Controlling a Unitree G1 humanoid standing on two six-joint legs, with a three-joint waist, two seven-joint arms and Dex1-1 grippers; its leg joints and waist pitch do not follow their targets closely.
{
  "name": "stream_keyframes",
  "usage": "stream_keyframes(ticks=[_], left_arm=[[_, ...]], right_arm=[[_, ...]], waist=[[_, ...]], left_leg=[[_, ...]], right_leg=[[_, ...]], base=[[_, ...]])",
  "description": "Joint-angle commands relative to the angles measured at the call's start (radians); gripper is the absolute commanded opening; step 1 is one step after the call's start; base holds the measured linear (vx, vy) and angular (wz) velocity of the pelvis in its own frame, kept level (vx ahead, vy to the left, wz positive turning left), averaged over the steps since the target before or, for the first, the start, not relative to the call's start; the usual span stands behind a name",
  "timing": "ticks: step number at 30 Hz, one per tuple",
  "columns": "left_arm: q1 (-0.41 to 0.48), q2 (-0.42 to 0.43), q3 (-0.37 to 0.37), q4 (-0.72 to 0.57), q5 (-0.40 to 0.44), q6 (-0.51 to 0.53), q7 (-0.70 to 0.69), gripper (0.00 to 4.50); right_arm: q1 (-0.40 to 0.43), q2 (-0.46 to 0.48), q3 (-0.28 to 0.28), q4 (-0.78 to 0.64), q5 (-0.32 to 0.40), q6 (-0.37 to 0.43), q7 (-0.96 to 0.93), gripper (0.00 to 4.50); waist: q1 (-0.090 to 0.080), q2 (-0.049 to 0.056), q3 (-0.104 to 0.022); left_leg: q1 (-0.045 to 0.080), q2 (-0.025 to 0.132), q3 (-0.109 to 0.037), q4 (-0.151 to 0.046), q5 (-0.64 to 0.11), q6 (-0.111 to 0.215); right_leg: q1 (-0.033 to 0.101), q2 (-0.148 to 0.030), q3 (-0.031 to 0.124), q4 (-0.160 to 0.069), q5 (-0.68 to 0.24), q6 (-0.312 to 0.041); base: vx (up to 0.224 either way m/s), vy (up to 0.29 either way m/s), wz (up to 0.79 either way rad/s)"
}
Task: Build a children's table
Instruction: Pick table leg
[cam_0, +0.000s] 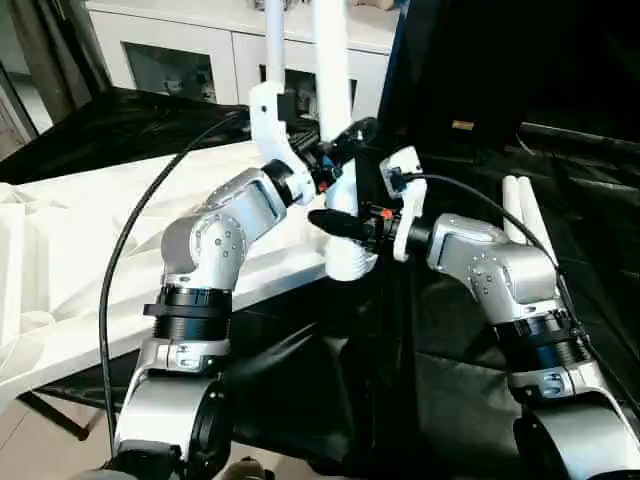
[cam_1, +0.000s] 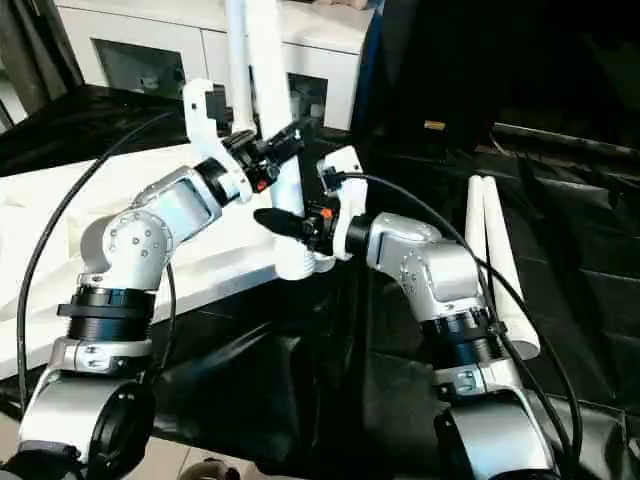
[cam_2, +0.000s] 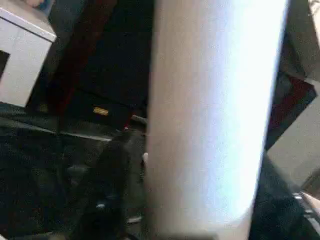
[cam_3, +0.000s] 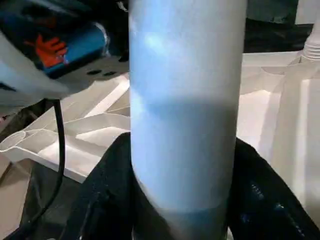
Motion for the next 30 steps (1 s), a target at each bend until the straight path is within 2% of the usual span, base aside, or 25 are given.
stream_keyframes(ticks=[1, 2, 5, 8, 10, 14, 15, 16, 22, 25, 26, 28, 29, 30], left_arm=[[-0.027, 0.021, 0.027, 0.043, 0.042, -0.023, 0.048, 2.23], [-0.039, 0.033, 0.028, 0.051, 0.052, -0.027, 0.05, 2.14], [-0.041, 0.044, 0.029, 0.045, 0.054, -0.023, 0.049, 1.95], [-0.029, 0.053, 0.022, 0.037, 0.049, -0.021, 0.036, 1.89], [-0.029, 0.054, 0.021, 0.038, 0.047, -0.019, 0.032, 1.88], [-0.038, 0.05, 0.03, 0.05, 0.034, -0.023, 0.032, 1.87], [-0.037, 0.049, 0.03, 0.047, 0.033, -0.023, 0.033, 1.87], [-0.037, 0.046, 0.029, 0.044, 0.03, -0.023, 0.031, 1.87], [-0.035, 0.049, 0.023, 0.036, 0.028, -0.024, 0.018, 1.87], [-0.032, 0.062, 0.013, 0.031, 0.024, -0.024, -0.008, 1.87], [-0.031, 0.069, 0.008, 0.028, 0.022, -0.025, -0.023, 1.87], [-0.032, 0.073, 0.009, 0.028, 0.017, -0.023, -0.031, 1.87], [-0.035, 0.078, 0.012, 0.029, 0.013, -0.019, -0.033, 1.87], [-0.036, 0.08, 0.011, 0.031, 0.013, -0.02, -0.036, 1.87]], right_arm=[[-0.039, 0.002, -0.002, -0.036, 0.008, -0.018, 0.021, 1.88], [-0.053, 0.001, -0.006, -0.038, 0.009, -0.013, 0.02, 1.88], [-0.058, 0.003, -0.014, -0.053, 0.019, 0.002, 0.014, 1.88], [-0.046, 0.004, -0.015, -0.084, 0.029, 0.024, 0.011, 1.88], [-0.043, 0.004, -0.014, -0.091, 0.031, 0.028, 0.01, 1.88], [-0.04, 0.002, -0.014, -0.11, 0.037, 0.042, 0.007, 1.88], [-0.038, 0.001, -0.014, -0.116, 0.038, 0.045, 0.007, 1.88], [-0.038, 0.001, -0.015, -0.12, 0.039, 0.049, 0.005, 1.88], [-0.042, 0.003, -0.011, -0.116, 0.025, 0.047, -0.005, 1.88], [-0.04, 0.009, -0.016, -0.111, 0.03, 0.059, -0.008, 1.88], [-0.044, 0.013, -0.028, -0.099, 0.039, 0.083, -0.019, 2.44], [-0.049, 0.013, -0.036, -0.085, 0.043, 0.094, -0.022, 2.6], [-0.05, 0.007, -0.033, -0.084, 0.044, 0.097, -0.008, 2.67], [-0.05, 0.003, -0.034, -0.086, 0.051, 0.103, 0.002, 2.78]], waist=[[-0.003, 0.002, -0.08], [-0.005, -0.005, -0.08], [-0.004, -0.002, -0.08], [-0.005, -0.004, -0.08], [-0.005, -0.002, -0.081], [-0.006, -0.004, -0.078], [-0.007, -0.009, -0.079], [-0.006, -0.006, -0.078], [-0.006, -0.006, -0.079], [-0.006, -0.011, -0.078], [-0.005, -0.01, -0.078], [-0.005, -0.007, -0.078], [-0.006, -0.012, -0.077], [-0.006, -0.011, -0.077]], left_leg=[[0.027, 0.058, -0.027, -0.069, -0.156, -0.033], [0.026, 0.057, -0.025, -0.068, -0.145, -0.031], [0.026, 0.058, -0.025, -0.068, -0.133, -0.028], [0.026, 0.058, -0.024, -0.066, -0.123, -0.021], [0.026, 0.058, -0.024, -0.067, -0.123, -0.023], [0.027, 0.058, -0.023, -0.068, -0.135, -0.026], [0.027, 0.058, -0.022, -0.068, -0.134, -0.025], [0.027, 0.059, -0.023, -0.068, -0.135, -0.027], [0.026, 0.058, -0.023, -0.068, -0.128, -0.029], [0.026, 0.058, -0.022, -0.068, -0.124, -0.026], [0.026, 0.058, -0.023, -0.069, -0.124, -0.026], [0.027, 0.059, -0.023, -0.069, -0.125, -0.028], [0.026, 0.058, -0.023, -0.07, -0.13, -0.028], [0.027, 0.059, -0.023, -0.07, -0.132, -0.03]], right_leg=[[0.047, -0.099, 0.057, -0.08, -0.049, -0.156], [0.047, -0.098, 0.057, -0.079, -0.039, -0.155], [0.047, -0.1, 0.057, -0.076, -0.03, -0.162], [0.046, -0.099, 0.057, -0.074, -0.012, -0.17], [0.047, -0.1, 0.057, -0.074, -0.015, -0.17], [0.046, -0.1, 0.058, -0.077, -0.04, -0.164], [0.047, -0.1, 0.058, -0.078, -0.042, -0.163], [0.046, -0.101, 0.058, -0.078, -0.053, -0.161], [0.046, -0.101, 0.058, -0.077, -0.044, -0.156], [0.046, -0.101, 0.058, -0.077, -0.048, -0.155], [0.045, -0.101, 0.058, -0.077, -0.052, -0.154], [0.044, -0.101, 0.058, -0.077, -0.053, -0.155], [0.045, -0.101, 0.058, -0.078, -0.057, -0.151], [0.045, -0.101, 0.058, -0.077, -0.062, -0.148]], base=[[0.0, 0.0, 0.0], [0.0, 0.0, 0.0], [0.0, 0.0, 0.0], [0.0, 0.0, 0.0], [0.0, 0.0, 0.0], [0.0, 0.0, 0.0], [0.0, 0.0, 0.0], [0.0, 0.0, 0.0], [0.0, 0.0, 0.0], [0.0, 0.0, 0.0], [0.0, 0.0, 0.0], [0.0, 0.0, 0.0], [0.0, 0.0, 0.0], [0.0, 0.0, 0.0]])
